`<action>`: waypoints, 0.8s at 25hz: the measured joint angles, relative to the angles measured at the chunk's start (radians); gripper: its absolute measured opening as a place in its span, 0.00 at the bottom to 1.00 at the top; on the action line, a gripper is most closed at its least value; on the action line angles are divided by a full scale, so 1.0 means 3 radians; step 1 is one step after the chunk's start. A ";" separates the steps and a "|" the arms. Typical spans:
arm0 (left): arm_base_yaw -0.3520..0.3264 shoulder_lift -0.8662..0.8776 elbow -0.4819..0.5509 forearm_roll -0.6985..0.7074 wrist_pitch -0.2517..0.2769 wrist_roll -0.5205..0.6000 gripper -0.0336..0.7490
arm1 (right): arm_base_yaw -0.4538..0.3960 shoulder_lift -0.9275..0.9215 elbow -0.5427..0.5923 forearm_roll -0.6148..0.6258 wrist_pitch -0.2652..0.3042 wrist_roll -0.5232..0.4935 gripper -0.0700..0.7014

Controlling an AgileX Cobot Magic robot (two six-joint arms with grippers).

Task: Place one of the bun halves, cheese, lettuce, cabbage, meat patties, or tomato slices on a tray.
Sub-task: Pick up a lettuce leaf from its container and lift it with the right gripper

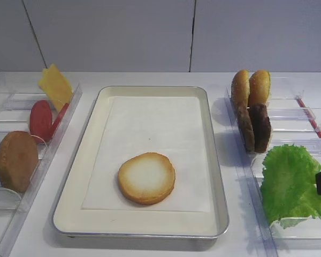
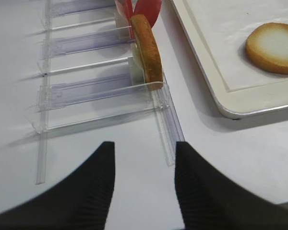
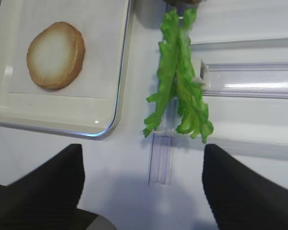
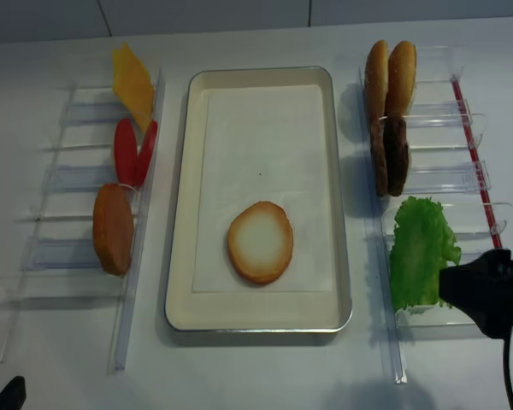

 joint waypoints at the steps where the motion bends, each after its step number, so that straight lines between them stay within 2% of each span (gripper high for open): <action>1: 0.0000 0.0000 0.0000 0.0000 0.0000 0.0000 0.40 | 0.0000 0.0026 -0.0040 0.0020 0.0000 -0.0002 0.77; 7: 0.0000 0.0000 0.0000 0.0000 0.0000 0.0000 0.40 | 0.0000 0.0075 -0.0138 0.0044 0.0005 0.0011 0.77; 14: 0.0000 0.0000 0.0000 0.0000 0.0000 0.0000 0.40 | 0.0013 0.0427 -0.0285 0.0037 -0.0016 -0.0008 0.77; 17: 0.0000 0.0000 0.0000 0.0000 0.0000 0.0000 0.40 | 0.0264 0.0576 -0.0384 -0.0009 -0.0123 0.0039 0.77; 20: 0.0000 0.0000 0.0000 0.0000 0.0000 0.0000 0.40 | 0.0672 0.0718 -0.0430 -0.0396 -0.0196 0.0442 0.77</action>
